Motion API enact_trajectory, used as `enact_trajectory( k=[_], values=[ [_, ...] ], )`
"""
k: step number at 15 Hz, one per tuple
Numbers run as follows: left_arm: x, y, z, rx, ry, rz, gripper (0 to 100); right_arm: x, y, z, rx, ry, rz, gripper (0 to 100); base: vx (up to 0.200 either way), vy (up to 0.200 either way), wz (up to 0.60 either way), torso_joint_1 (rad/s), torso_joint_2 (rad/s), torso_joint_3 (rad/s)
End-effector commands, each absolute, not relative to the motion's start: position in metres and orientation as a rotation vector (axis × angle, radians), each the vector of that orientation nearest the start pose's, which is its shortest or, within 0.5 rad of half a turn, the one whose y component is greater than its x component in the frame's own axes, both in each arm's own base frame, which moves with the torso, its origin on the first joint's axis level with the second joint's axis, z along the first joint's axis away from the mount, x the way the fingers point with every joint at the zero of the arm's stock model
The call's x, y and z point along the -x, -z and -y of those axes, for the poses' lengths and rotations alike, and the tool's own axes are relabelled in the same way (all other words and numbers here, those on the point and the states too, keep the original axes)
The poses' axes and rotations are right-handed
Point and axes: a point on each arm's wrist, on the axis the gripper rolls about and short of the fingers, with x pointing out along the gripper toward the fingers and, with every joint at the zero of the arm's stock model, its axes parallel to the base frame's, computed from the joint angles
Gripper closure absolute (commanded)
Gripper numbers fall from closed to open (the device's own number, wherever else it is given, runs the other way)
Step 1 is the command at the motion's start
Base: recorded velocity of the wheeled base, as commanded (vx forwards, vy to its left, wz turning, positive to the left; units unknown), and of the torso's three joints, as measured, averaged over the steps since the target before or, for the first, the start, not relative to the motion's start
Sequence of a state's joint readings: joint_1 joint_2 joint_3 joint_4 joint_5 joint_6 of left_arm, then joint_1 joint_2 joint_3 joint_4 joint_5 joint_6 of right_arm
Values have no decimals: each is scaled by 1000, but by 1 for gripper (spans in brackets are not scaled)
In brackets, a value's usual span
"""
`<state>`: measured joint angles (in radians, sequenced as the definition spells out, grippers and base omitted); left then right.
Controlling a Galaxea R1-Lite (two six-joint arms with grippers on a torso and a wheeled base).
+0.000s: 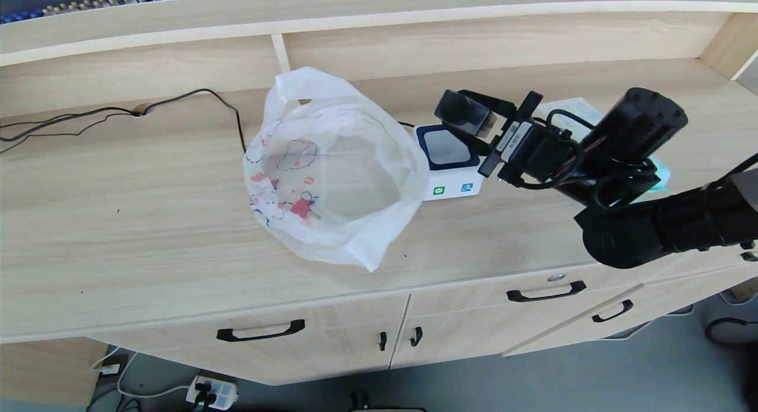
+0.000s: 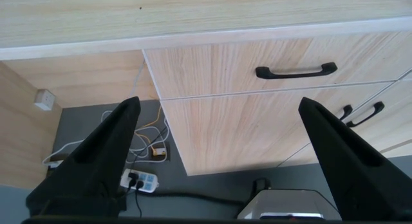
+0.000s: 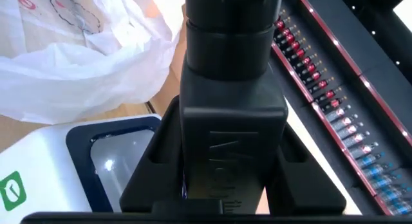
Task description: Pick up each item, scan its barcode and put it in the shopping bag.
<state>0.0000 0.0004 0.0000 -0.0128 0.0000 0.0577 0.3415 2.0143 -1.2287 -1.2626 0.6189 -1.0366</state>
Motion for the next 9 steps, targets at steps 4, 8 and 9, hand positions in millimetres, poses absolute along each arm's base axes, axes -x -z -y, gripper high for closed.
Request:
enact_trajectory(
  k=[4,8,9],
  values=[
    [23,-77,0,-49,-2,11,0,-380,-244,-153,967,-596,946,100,0,0,0,0,0,0],
    [23,-77,0,-49,-2,11,0,-384,-243,-160,949,-595,956,100,0,0,0,0,0,0],
    [23,-77,0,-48,-2,11,0,-382,-244,-161,947,-585,953,100,0,0,0,0,0,0]
  ],
)
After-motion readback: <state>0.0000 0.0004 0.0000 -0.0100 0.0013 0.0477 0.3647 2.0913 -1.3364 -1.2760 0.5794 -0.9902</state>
